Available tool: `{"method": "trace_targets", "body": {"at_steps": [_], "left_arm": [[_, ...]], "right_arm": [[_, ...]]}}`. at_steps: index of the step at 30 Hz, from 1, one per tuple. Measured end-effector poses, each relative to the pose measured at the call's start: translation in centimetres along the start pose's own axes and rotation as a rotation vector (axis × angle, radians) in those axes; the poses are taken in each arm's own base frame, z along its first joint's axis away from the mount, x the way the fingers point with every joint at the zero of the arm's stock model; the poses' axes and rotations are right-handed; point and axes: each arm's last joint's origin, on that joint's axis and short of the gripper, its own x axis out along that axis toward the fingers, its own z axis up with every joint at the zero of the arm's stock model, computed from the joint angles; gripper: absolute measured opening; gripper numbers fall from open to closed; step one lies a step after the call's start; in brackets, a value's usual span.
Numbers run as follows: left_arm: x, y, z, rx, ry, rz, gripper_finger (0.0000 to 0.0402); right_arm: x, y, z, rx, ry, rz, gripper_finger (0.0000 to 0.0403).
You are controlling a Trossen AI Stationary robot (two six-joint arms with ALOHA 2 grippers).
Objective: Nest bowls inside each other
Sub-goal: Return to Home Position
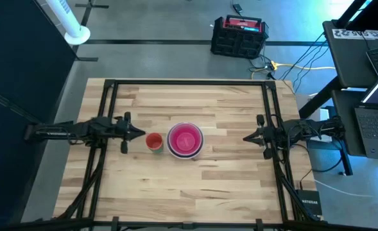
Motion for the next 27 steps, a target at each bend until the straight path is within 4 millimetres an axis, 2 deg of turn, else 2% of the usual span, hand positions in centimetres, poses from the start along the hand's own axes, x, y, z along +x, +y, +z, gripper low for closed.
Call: {"method": "trace_targets", "body": {"at_steps": [7, 27], "left_arm": [[-0.69, -0.05, 0.78, -0.002, -0.104, -0.008, 0.0000], [-0.99, -0.06, 1.06, -0.003, -0.146, -0.011, 0.0000]], "right_arm": [[0.00, 0.00, 0.00, 0.000, 0.000, 0.000, 0.0001], [0.00, 0.00, -0.01, 0.000, 0.001, 0.000, 0.0001]]}}
